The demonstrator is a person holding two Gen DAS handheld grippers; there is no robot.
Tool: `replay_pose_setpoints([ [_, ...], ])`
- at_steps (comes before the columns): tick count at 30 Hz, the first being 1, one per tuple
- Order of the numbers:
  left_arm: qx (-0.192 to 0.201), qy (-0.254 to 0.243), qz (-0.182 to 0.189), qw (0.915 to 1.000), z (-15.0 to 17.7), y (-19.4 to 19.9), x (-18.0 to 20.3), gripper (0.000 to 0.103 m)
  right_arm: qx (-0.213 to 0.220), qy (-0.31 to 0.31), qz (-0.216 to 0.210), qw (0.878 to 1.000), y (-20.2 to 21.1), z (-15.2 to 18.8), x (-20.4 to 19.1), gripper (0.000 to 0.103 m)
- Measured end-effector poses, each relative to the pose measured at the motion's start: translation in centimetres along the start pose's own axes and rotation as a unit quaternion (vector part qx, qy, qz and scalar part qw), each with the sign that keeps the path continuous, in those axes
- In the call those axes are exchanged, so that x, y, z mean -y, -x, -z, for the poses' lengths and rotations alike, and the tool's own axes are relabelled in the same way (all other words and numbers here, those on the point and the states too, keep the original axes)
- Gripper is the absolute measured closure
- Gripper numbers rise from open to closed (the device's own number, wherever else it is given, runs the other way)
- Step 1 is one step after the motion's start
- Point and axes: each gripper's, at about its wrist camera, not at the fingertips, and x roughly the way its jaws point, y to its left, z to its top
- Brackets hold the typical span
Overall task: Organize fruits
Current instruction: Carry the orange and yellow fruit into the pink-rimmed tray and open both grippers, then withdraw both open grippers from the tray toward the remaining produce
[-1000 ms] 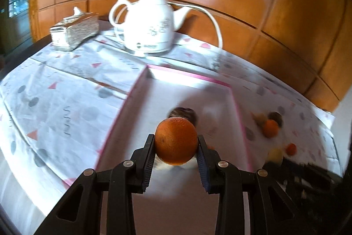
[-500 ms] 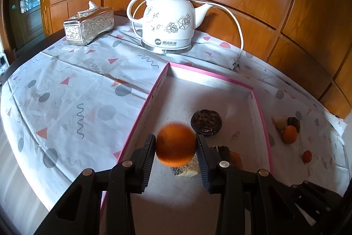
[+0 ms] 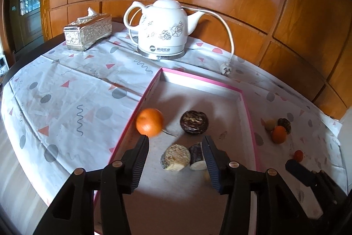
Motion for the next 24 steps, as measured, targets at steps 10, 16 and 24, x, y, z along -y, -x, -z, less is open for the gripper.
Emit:
replay_pose_setpoints([
  [10,0.016,-0.042,0.024,0.9987,0.7,1.7,3.0,0.047,-0.010,-0.070,0.007,0.997,1.1,1.3,4.7,0.029],
  [16,0.010,-0.068,0.046,0.9966,1.3,1.9,5.0,0.045,0.004,-0.116,0.035,0.993,2.6,2.7,9.2,0.029],
  [24,-0.001,-0.095,0.068,0.9931,1.8,1.9,7.4,0.045,-0.026,-0.167,0.093,0.981,2.6,5.0,14.5,0.029],
])
